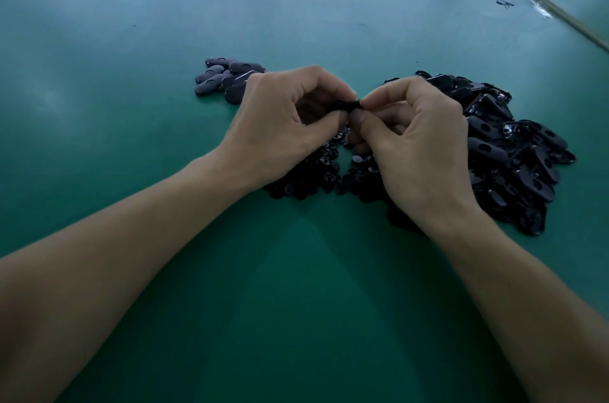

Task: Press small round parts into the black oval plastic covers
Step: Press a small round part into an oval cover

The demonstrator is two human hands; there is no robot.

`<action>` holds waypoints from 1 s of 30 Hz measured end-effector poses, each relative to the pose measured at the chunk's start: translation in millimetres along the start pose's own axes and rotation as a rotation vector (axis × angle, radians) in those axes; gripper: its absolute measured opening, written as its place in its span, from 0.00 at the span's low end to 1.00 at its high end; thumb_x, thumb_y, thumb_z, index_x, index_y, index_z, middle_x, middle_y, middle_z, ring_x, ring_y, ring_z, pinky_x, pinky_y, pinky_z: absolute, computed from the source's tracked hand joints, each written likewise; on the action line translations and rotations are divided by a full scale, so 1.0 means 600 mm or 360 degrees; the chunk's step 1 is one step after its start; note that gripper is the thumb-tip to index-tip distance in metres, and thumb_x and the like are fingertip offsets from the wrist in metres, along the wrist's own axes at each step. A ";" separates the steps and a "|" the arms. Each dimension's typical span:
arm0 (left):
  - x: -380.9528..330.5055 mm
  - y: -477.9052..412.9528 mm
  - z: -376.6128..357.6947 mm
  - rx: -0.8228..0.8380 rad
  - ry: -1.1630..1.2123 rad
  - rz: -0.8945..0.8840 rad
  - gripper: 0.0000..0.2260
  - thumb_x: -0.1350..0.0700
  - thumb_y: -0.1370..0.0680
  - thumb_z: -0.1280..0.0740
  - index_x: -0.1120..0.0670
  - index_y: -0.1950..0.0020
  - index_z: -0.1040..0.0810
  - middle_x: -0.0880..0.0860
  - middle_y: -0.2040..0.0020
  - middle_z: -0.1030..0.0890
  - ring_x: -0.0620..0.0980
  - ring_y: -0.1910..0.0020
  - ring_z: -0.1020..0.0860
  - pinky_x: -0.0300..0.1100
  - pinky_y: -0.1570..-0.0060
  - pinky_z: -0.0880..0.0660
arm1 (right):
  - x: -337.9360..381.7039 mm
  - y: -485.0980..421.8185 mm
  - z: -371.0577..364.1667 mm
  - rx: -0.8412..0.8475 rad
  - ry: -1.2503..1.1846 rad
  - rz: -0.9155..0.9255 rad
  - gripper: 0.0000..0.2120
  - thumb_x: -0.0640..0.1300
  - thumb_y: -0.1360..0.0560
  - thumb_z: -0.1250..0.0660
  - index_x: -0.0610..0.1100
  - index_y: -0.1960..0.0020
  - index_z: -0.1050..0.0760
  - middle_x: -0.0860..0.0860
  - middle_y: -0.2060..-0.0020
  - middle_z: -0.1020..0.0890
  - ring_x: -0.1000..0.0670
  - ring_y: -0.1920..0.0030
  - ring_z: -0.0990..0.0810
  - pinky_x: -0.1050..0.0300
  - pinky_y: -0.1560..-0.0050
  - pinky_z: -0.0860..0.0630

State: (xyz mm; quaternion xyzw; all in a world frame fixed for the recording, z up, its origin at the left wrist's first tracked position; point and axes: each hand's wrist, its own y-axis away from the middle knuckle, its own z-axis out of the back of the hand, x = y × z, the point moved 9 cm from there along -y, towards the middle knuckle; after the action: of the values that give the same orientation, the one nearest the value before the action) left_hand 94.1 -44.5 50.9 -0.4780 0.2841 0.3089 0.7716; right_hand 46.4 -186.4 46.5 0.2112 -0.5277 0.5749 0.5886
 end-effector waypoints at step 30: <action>0.023 -0.004 -0.012 0.0170 0.0317 0.0260 0.10 0.67 0.26 0.27 0.53 0.52 0.20 0.47 0.59 0.15 0.45 0.59 0.16 0.44 0.52 0.18 | 0.009 -0.010 0.008 0.0042 0.0248 0.0234 0.07 0.39 0.25 0.27 0.46 0.48 0.16 0.60 0.60 0.16 0.62 0.59 0.17 0.68 0.54 0.22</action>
State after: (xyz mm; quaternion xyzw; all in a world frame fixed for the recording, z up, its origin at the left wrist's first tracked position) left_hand 103.9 -48.9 39.2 -0.4399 0.4135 0.3062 0.7361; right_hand 48.5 -189.6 55.1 0.1342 -0.4867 0.6381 0.5813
